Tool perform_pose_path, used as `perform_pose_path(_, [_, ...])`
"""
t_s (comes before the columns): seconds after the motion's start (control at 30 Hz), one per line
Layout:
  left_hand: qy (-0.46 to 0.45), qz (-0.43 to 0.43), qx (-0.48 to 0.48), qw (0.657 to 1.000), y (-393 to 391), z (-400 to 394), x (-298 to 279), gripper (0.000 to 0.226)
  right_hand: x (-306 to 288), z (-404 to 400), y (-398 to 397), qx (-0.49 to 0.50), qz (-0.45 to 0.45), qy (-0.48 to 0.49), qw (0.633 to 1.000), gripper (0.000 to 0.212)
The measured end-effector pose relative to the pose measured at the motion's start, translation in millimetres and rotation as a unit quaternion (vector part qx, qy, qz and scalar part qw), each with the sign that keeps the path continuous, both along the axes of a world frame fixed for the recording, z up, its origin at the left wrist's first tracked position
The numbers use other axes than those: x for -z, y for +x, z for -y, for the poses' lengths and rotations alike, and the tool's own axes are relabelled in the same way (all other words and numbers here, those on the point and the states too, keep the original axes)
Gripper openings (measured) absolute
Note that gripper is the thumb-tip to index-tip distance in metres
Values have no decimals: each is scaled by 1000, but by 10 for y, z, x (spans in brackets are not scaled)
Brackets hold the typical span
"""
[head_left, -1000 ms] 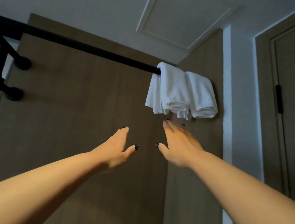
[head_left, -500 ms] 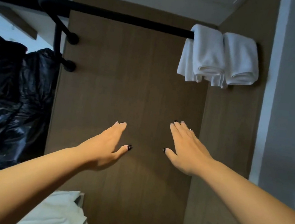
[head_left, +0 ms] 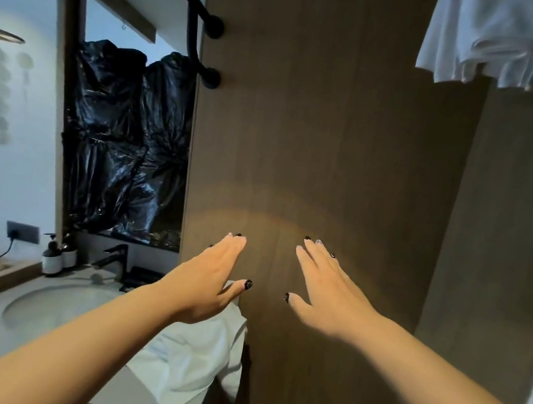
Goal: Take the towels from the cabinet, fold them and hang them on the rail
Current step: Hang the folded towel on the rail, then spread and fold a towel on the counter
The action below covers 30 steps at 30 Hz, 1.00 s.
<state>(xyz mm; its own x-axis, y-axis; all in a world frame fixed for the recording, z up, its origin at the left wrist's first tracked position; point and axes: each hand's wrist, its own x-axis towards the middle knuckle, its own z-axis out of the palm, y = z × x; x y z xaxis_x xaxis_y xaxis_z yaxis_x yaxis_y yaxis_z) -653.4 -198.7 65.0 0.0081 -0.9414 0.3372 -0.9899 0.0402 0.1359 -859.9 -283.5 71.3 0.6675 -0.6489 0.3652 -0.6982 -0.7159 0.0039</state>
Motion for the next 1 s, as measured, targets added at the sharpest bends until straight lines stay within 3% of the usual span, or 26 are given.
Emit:
perform_pose_path(0.33, [18,2,3,1000,899,-282,421,74,547,118,664,-41,-62,25,997,77])
perform_pose_path(0.43, [29,0,10,1000,1229,-264,546,74,674,170,988,-34,-44,48,997,76])
perform_pose_path(0.77, [64,-44,70,994,2128,121,1076,72,1061,433,1936,-51,-31,32,998,75])
perform_pose_path(1.0, [91,-94,69,989,2481,527,1393,75,1318,901,2260,-16,-33,83,996,75])
